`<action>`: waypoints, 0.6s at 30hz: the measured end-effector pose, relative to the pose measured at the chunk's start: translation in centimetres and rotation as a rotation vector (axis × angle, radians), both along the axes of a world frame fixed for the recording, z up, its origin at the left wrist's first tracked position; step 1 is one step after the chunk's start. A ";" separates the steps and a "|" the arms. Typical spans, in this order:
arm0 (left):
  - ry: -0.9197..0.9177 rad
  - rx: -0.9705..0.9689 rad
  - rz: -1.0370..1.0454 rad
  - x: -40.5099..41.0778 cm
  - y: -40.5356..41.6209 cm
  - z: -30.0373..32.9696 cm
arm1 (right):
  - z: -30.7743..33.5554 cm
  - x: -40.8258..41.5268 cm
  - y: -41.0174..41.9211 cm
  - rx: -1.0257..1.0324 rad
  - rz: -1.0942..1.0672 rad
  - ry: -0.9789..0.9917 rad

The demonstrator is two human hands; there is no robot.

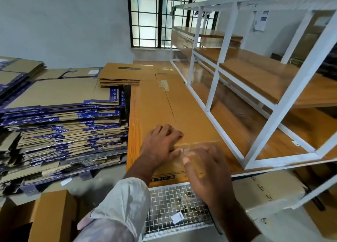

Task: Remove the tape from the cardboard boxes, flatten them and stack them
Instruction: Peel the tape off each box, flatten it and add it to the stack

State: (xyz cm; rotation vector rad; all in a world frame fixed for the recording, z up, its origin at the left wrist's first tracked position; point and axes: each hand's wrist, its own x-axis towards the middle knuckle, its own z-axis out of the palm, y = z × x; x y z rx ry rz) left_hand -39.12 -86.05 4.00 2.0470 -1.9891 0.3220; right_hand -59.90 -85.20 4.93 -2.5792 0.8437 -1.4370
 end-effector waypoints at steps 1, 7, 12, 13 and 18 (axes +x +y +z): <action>-0.028 -0.031 0.008 -0.4 0.3 -0.3 | 0.3 0.3 -1.1 0.066 -0.059 0.043; -0.057 -0.061 0.168 -3.2 1.4 -2.1 | 0.3 1.3 -8.9 0.452 -0.171 0.383; 0.035 -0.069 0.109 -3.3 2.1 -2.7 | 1.2 1.6 -11.5 0.507 -0.188 0.531; 0.050 -0.024 0.078 -3.0 2.2 -2.5 | 1.9 1.8 -11.7 0.517 -0.198 0.555; 0.404 0.223 -0.018 -0.9 3.0 1.8 | 4.0 2.1 -13.7 0.591 -0.237 0.621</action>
